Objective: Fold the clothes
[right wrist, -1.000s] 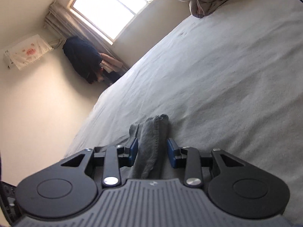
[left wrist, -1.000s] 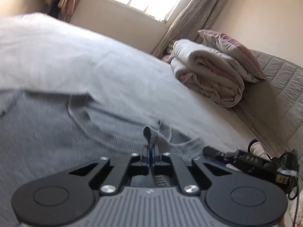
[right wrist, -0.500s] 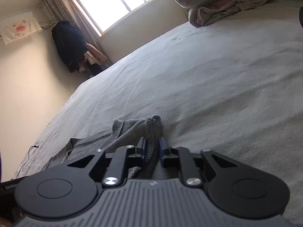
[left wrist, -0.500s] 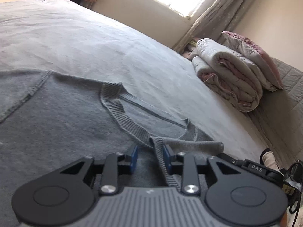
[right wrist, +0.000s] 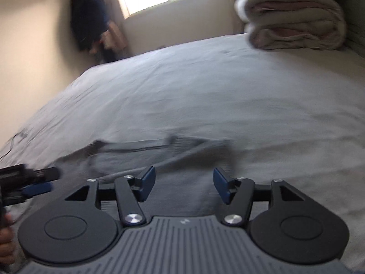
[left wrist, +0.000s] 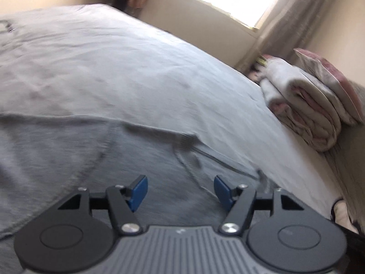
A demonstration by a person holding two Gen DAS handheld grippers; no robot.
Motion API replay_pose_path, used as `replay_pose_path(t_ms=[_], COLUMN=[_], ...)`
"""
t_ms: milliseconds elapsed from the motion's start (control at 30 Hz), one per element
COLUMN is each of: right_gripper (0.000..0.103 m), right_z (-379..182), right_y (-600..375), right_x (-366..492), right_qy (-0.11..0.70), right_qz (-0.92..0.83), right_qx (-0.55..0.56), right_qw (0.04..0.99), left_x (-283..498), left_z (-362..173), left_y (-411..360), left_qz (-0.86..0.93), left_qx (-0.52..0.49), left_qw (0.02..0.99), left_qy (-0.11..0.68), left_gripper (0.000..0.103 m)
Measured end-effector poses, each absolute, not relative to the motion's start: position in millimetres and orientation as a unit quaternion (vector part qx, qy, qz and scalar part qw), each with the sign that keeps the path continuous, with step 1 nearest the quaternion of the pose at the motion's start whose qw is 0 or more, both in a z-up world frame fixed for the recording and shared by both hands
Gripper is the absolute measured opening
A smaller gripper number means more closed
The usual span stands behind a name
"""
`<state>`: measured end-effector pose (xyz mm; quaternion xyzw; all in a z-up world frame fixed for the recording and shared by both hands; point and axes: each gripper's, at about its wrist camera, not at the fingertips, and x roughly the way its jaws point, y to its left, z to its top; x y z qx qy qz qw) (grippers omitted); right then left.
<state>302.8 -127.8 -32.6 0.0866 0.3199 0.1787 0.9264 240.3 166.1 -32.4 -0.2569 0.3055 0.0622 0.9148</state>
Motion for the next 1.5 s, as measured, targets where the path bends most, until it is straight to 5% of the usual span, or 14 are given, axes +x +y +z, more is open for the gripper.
replay_pose_path(t_ms=[133,800,1067,1500], right_gripper=[0.073,0.073,0.073,0.073], right_z=[-9.3,-78.4,-78.3,-74.3], right_y=[-82.5,-42.6,-41.3,-57.8], right_x=[296.2,315.9,313.1,318.7], right_qy=[0.313,0.312,0.311,0.335], right_qz=[0.258,0.269,0.27,0.302], right_qx=[0.109,0.15,0.142,0.257], right_qw=[0.907,0.899,0.9,0.854], left_x=[232.8,201.6,203.2,184.9], left_z=[-24.2,-41.2,-41.8,9.5], left_y=[186.3,291.1,282.3,251.1], left_qz=[0.095,0.384,0.343,0.193], left_qx=[-0.254,-0.146,-0.144,-0.211], left_qw=[0.918,0.848,0.866,0.929], left_qy=[0.288,0.334,0.334,0.237], left_gripper=[0.065,0.066,0.005,0.003])
